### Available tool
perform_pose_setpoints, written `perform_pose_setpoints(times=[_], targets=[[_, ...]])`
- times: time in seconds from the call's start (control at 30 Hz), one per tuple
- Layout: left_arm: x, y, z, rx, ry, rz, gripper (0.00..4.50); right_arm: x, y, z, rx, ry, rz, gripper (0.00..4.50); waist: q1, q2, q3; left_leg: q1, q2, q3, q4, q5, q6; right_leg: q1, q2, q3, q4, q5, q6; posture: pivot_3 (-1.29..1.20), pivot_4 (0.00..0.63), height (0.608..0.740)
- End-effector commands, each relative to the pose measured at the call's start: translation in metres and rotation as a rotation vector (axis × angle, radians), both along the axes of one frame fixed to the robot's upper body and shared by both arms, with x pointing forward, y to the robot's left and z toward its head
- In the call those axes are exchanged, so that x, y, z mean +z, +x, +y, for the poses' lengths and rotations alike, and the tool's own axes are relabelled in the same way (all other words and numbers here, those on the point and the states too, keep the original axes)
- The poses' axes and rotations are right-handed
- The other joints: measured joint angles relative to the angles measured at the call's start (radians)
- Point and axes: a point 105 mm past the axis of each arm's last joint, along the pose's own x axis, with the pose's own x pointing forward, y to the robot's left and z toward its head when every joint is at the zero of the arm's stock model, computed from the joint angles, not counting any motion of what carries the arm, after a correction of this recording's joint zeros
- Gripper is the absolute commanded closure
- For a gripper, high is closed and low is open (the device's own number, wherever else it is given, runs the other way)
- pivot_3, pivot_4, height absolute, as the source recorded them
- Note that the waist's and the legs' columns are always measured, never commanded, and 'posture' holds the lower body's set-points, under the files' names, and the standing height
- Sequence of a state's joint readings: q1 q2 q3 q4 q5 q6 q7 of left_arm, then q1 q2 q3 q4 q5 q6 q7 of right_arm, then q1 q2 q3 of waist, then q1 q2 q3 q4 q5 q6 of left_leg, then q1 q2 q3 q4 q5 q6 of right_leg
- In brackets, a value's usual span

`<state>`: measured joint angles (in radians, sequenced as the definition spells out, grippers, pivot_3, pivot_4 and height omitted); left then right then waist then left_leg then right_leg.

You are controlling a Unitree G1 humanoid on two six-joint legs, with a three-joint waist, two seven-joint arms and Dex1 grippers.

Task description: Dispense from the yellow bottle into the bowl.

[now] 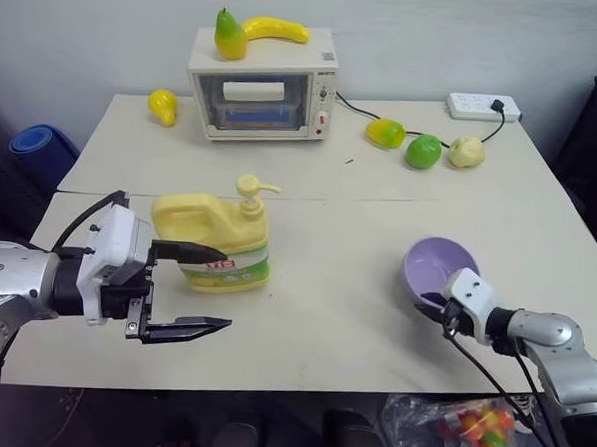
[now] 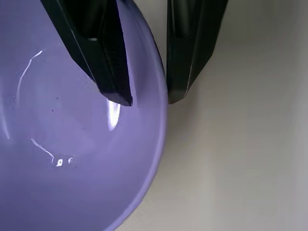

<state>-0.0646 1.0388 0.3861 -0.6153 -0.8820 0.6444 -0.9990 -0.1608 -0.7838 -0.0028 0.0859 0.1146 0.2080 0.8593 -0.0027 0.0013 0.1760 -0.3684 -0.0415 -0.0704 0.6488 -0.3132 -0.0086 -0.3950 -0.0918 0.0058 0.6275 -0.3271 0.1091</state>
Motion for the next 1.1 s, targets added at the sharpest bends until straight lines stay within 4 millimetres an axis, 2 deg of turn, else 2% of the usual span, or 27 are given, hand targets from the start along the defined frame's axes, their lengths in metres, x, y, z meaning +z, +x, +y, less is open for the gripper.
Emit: perform_pose_setpoints(times=[0.03,0.1,0.3,0.53,0.67,0.73,0.93,1.0,1.1], targets=[[0.004,0.001,0.000,-0.003,-0.006,-0.023,0.00,0.006,0.006,0.000,0.010,-0.021,-0.051,3.95,0.000,0.000,0.000,0.000,0.000,0.000,0.000,0.000,0.000,0.000,0.000,0.000,0.000,0.000,0.000,0.00,0.150,0.740],[0.005,0.001,-0.001,-0.001,-0.008,-0.025,0.00,0.007,0.007,0.001,0.023,-0.029,-0.058,4.47,-0.001,-0.001,0.000,0.000,0.000,0.000,0.000,0.000,0.000,0.000,0.000,0.000,0.000,0.000,0.000,0.00,0.150,0.740],[0.004,0.003,0.002,0.018,-0.012,-0.026,0.00,0.019,0.006,0.007,0.106,-0.075,-0.091,4.47,-0.001,-0.001,0.000,0.000,0.000,0.000,0.000,0.000,0.000,0.000,0.001,0.000,0.000,0.000,0.000,0.00,0.150,0.740],[0.011,0.011,0.012,0.053,-0.006,-0.049,0.00,0.047,-0.008,0.018,0.430,-0.382,-0.163,4.47,-0.001,0.000,0.001,0.000,0.000,0.000,0.000,0.000,0.000,0.000,0.001,0.000,0.000,0.000,0.000,0.00,0.150,0.740],[0.014,0.015,0.013,0.061,-0.005,-0.070,0.00,0.065,-0.013,0.027,0.561,-0.477,-0.196,4.47,-0.002,0.000,0.001,0.000,0.000,0.000,0.000,0.000,0.000,0.000,0.001,0.000,0.000,0.000,0.000,0.00,0.150,0.740],[0.018,0.018,0.013,0.062,-0.008,-0.085,0.00,0.076,-0.016,0.038,0.651,-0.516,-0.213,4.47,-0.001,0.000,0.001,0.000,0.000,0.000,0.000,0.000,0.000,0.000,0.001,0.000,0.000,0.000,0.000,0.00,0.150,0.740],[0.056,0.029,0.015,0.049,-0.067,-0.146,0.00,0.107,-0.019,0.075,0.840,-0.517,-0.227,4.47,-0.001,-0.002,0.002,0.000,0.001,0.000,0.001,0.000,-0.001,-0.001,0.002,0.000,0.000,0.000,0.000,0.00,0.150,0.740],[0.078,0.033,0.017,0.044,-0.111,-0.172,0.00,0.115,-0.019,0.089,0.911,-0.514,-0.227,4.47,-0.001,-0.002,0.002,-0.001,0.001,0.000,0.000,0.000,-0.001,-0.001,0.002,0.000,0.000,0.000,0.001,0.00,0.150,0.740],[0.100,0.040,0.020,0.033,-0.126,-0.209,0.00,0.126,-0.015,0.109,0.992,-0.514,-0.245,4.47,-0.004,-0.005,0.004,-0.001,0.001,-0.001,0.000,0.000,-0.001,-0.002,0.002,0.000,0.001,0.001,0.001,0.00,0.150,0.740]])
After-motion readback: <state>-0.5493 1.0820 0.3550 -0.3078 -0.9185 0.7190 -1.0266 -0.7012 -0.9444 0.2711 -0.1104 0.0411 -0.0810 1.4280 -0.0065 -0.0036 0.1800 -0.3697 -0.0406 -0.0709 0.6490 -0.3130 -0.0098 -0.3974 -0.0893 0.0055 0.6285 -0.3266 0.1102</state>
